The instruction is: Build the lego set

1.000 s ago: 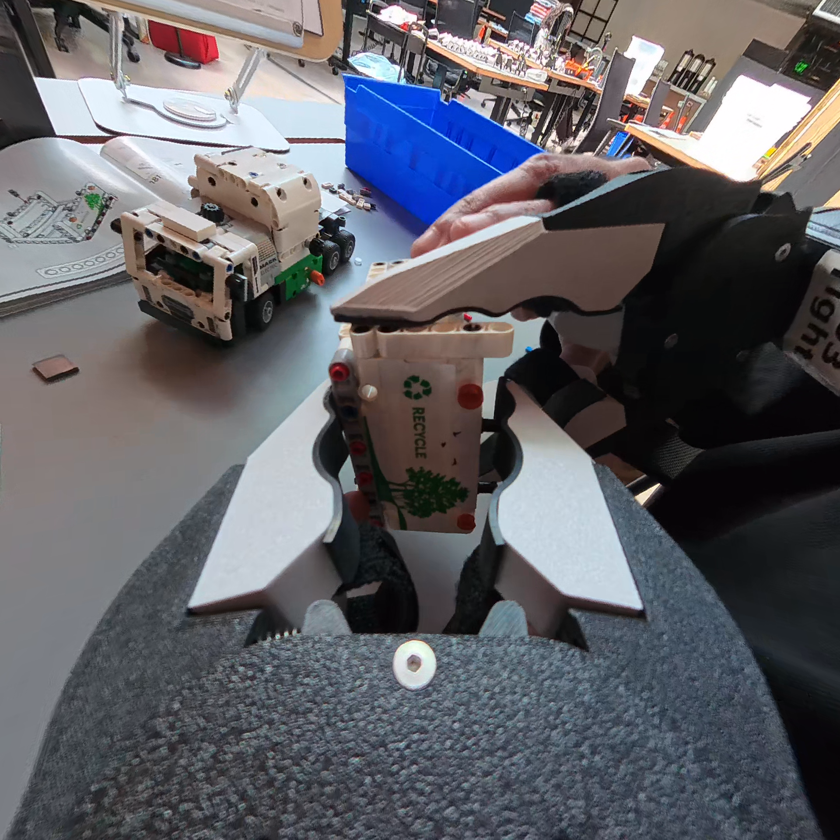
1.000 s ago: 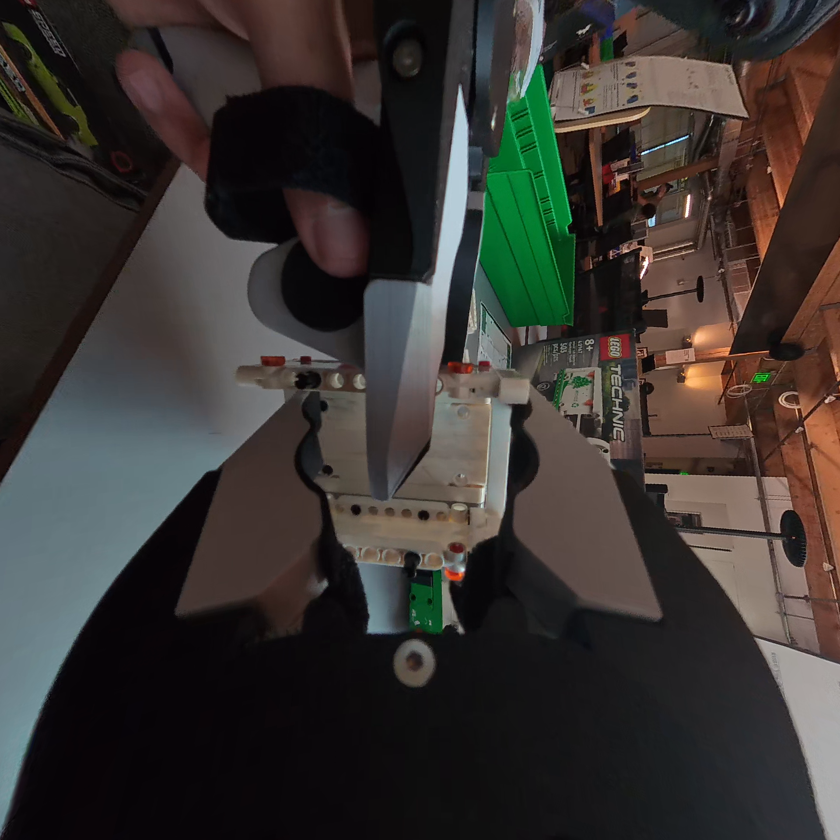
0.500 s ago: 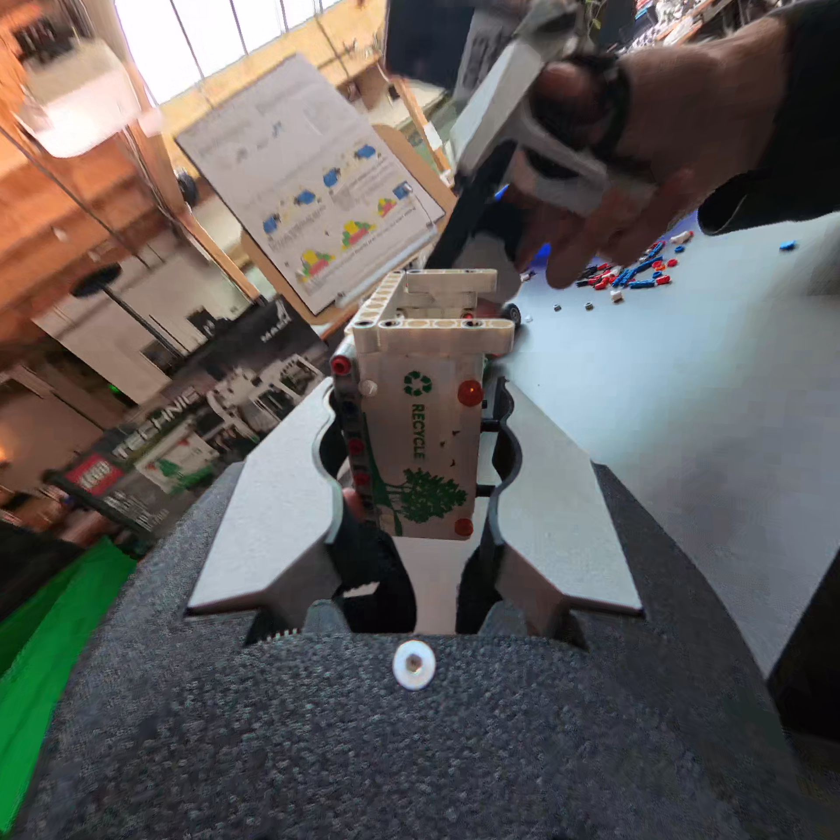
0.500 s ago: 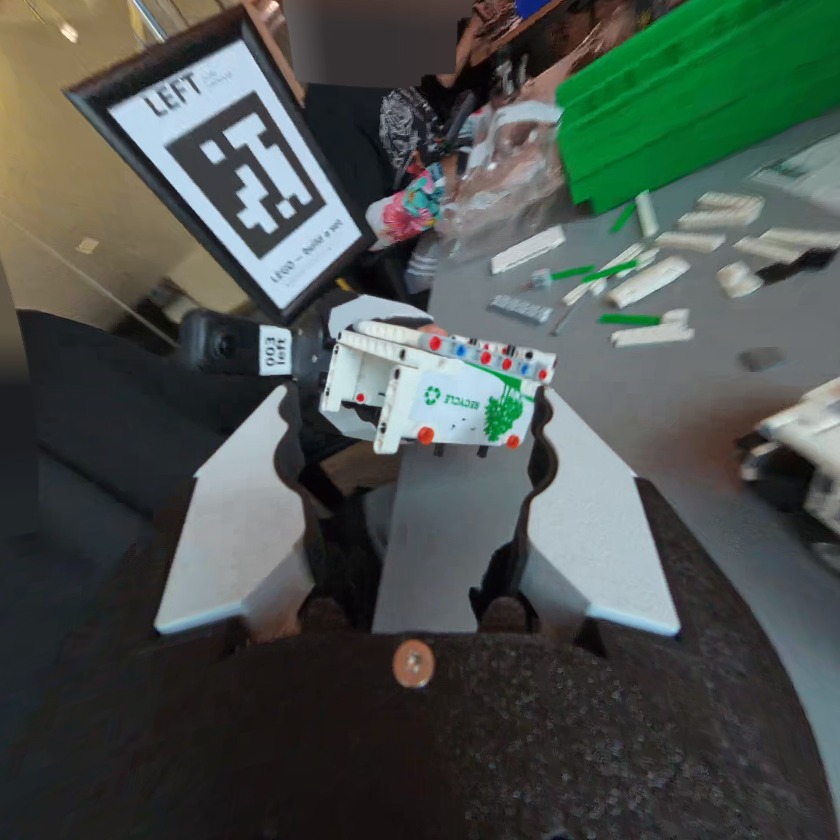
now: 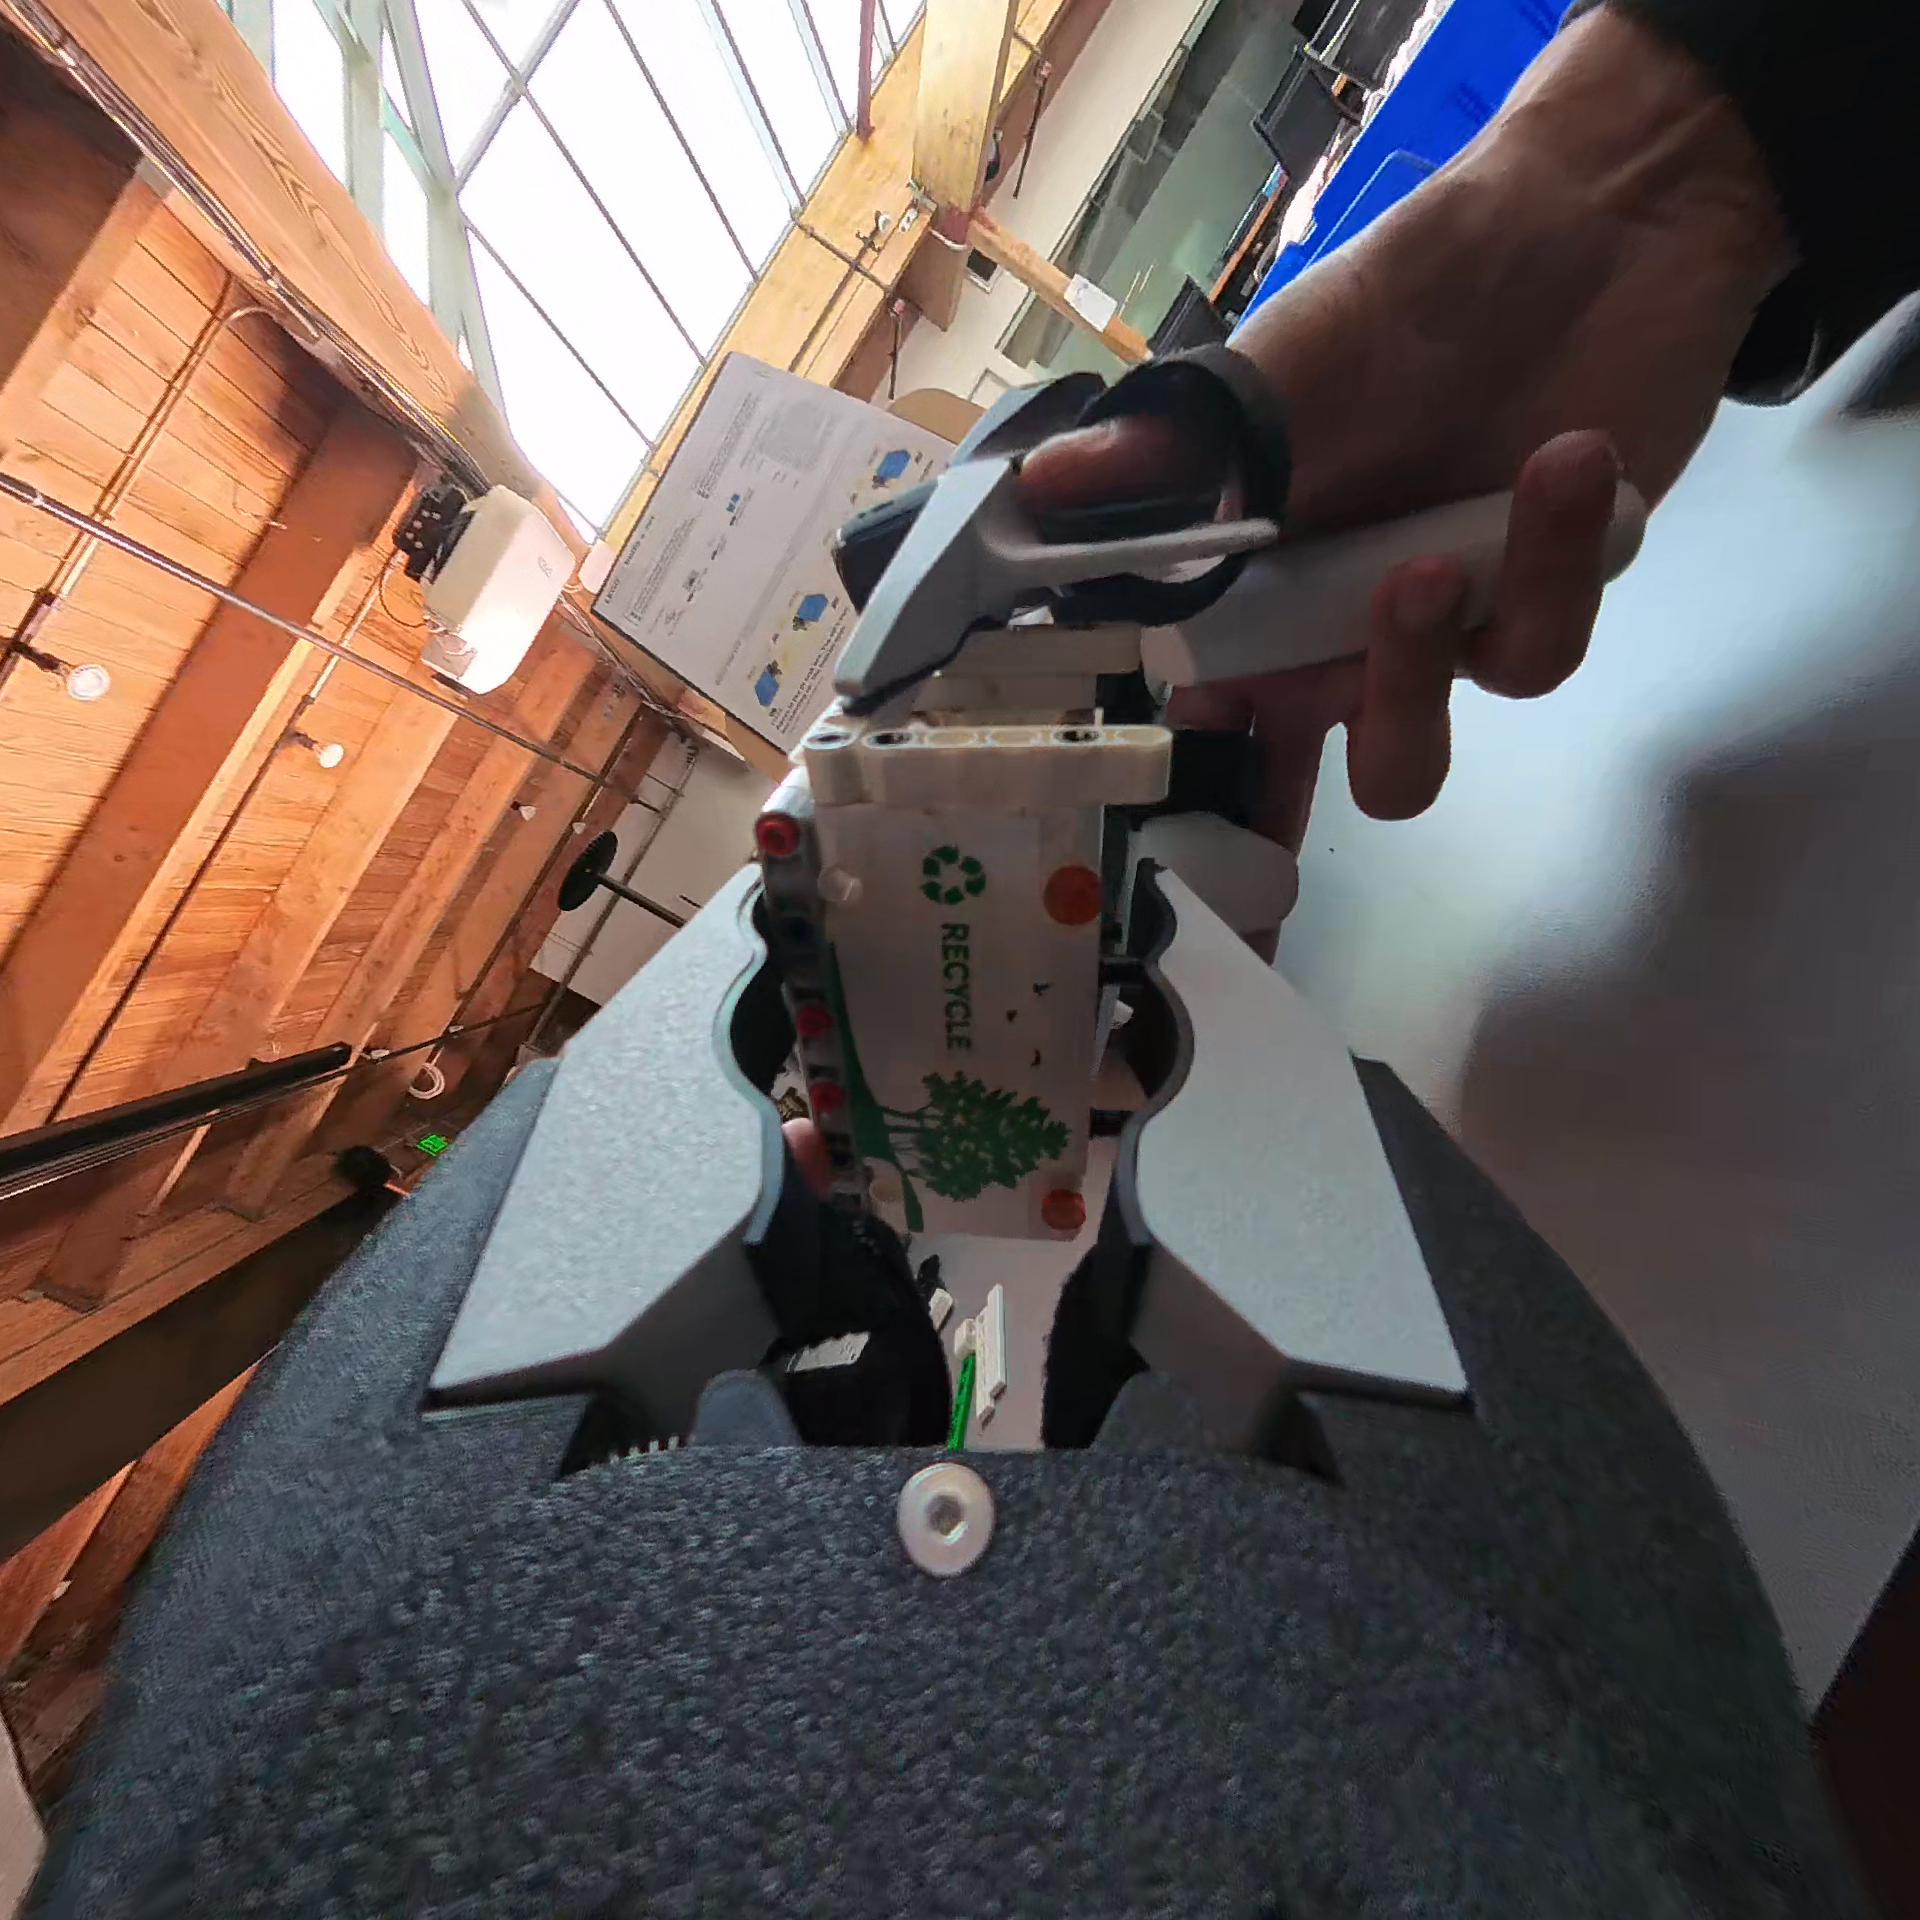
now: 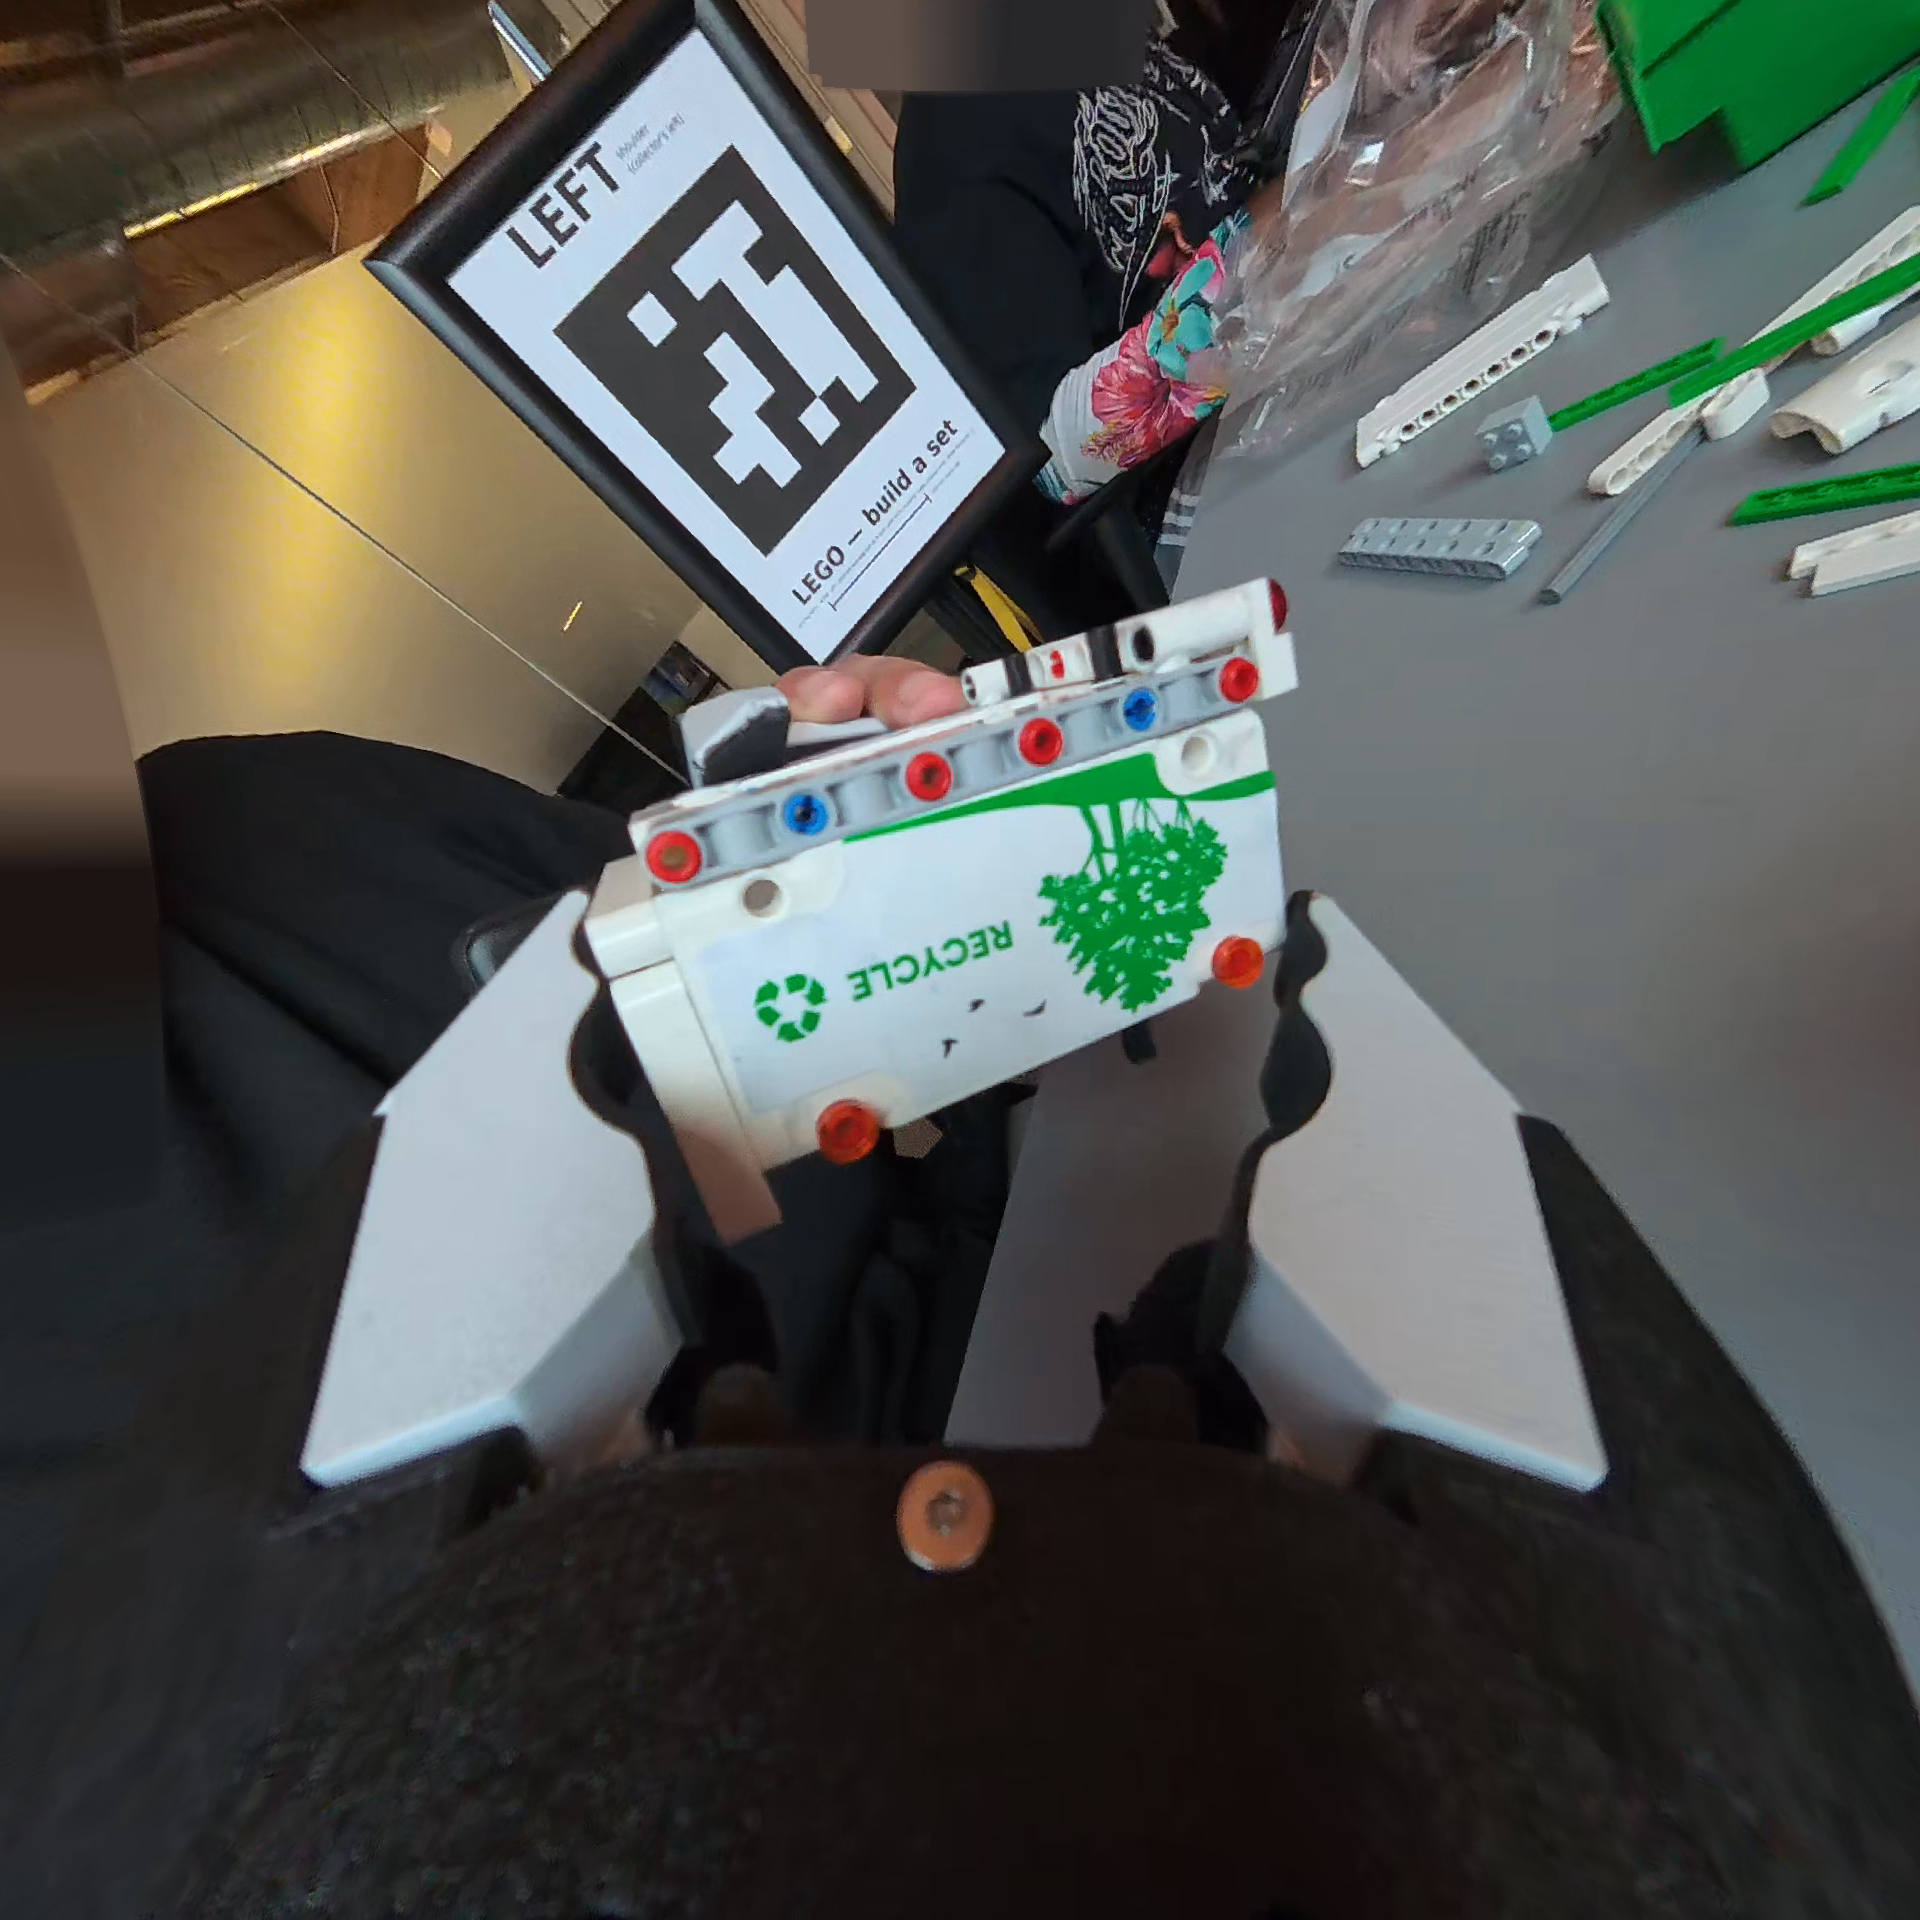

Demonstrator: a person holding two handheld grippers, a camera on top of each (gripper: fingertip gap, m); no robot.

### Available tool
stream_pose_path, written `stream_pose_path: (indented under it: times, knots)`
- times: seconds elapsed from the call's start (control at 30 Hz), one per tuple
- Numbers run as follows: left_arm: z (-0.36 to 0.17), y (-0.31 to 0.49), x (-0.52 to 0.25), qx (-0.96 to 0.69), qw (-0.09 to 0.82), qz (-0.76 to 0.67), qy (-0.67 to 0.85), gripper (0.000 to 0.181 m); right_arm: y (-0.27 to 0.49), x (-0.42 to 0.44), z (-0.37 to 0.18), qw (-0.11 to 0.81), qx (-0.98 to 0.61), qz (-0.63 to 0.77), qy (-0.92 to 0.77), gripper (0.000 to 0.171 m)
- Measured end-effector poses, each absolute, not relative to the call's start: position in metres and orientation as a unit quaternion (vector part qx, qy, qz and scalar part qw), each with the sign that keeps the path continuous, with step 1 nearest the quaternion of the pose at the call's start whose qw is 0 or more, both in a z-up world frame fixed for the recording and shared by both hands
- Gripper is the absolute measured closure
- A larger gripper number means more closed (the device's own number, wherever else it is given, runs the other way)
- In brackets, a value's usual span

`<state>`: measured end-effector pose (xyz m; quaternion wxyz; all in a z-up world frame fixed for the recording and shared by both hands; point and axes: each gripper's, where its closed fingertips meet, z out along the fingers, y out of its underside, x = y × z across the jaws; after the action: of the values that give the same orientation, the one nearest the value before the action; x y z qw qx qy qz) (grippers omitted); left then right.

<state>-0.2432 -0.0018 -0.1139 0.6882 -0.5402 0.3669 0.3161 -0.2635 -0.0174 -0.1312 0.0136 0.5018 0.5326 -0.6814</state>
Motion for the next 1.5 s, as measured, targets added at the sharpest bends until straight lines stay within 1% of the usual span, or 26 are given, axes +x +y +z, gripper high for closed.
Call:
stream_pose_path:
  times: [0.37,0.5,0.6,0.63,0.67,0.7,0.77,0.83,0.87,0.9,0.97,1.07,1.1,1.13,1.17,1.23,1.33,1.37,1.4,1.5]
  knots:
    - [-0.109,-0.007,-0.241,-0.539,0.685,0.334,0.359,0.12,-0.026,-0.26,-0.126,0.026,0.493,-0.684,0.537,0.054]
    - [-0.111,-0.005,-0.241,-0.551,0.689,0.312,0.352,0.12,-0.023,-0.262,-0.13,0.041,0.505,-0.683,0.527,0.05]
    - [-0.104,-0.003,-0.245,-0.549,0.705,0.316,0.318,0.12,-0.016,-0.262,-0.124,0.009,0.503,-0.676,0.538,0.048]
    - [-0.098,-0.005,-0.248,-0.551,0.716,0.31,0.297,0.12,-0.013,-0.26,-0.12,-0.002,0.503,-0.674,0.541,0.04]
    - [-0.093,-0.005,-0.254,-0.561,0.725,0.296,0.27,0.12,-0.007,-0.257,-0.116,-0.019,0.504,-0.672,0.543,0.04]
    - [-0.09,-0.005,-0.26,-0.577,0.732,0.273,0.237,0.12,0.0,-0.254,-0.11,-0.045,0.506,-0.667,0.545,0.045]
    - [-0.089,-0.003,-0.271,-0.617,0.747,0.187,0.163,0.12,0.015,-0.249,-0.098,-0.135,0.512,-0.645,0.551,0.073]
    - [-0.092,-0.001,-0.276,-0.648,0.752,0.078,0.096,0.12,0.032,-0.247,-0.089,-0.274,0.521,-0.58,0.564,0.088]
    - [-0.092,0.0,-0.278,-0.657,0.751,0.035,0.063,0.12,0.039,-0.246,-0.087,-0.333,0.529,-0.54,0.564,0.098]
    - [-0.093,0.001,-0.28,-0.662,0.749,0.0,0.035,0.12,0.041,-0.246,-0.084,-0.375,0.536,-0.513,0.555,0.107]
    - [-0.094,0.002,-0.281,-0.665,0.744,-0.053,-0.009,0.12,0.036,-0.249,-0.083,-0.419,0.542,-0.49,0.54,0.124]
    - [-0.095,0.004,-0.276,-0.661,0.739,-0.118,-0.051,0.119,0.027,-0.262,-0.101,-0.428,0.561,-0.444,0.553,0.123]
    - [-0.096,0.005,-0.274,-0.661,0.736,-0.132,-0.058,0.119,0.027,-0.265,-0.105,-0.433,0.564,-0.434,0.553,0.127]
    - [-0.098,0.006,-0.273,-0.664,0.731,-0.145,-0.064,0.119,0.029,-0.267,-0.105,-0.449,0.562,-0.426,0.549,0.135]
    - [-0.1,0.007,-0.273,-0.665,0.726,-0.157,-0.075,0.119,0.032,-0.267,-0.105,-0.464,0.559,-0.413,0.55,0.149]
    - [-0.106,0.009,-0.273,-0.673,0.711,-0.183,-0.09,0.119,0.035,-0.269,-0.109,-0.465,0.564,-0.39,0.56,0.162]
    - [-0.115,0.012,-0.263,-0.697,0.675,-0.232,-0.067,0.116,0.046,-0.271,-0.115,-0.443,0.581,-0.353,0.584,0.165]
    - [-0.115,0.011,-0.261,-0.699,0.669,-0.244,-0.058,0.11,0.048,-0.272,-0.117,-0.417,0.583,-0.35,0.603,0.165]
    - [-0.115,0.008,-0.261,-0.7,0.668,-0.246,-0.048,0.107,0.051,-0.272,-0.12,-0.379,0.59,-0.341,0.625,0.165]
    - [-0.116,-0.005,-0.268,-0.701,0.673,-0.237,-0.009,0.105,0.063,-0.258,-0.139,-0.241,0.601,-0.261,0.716,0.165]
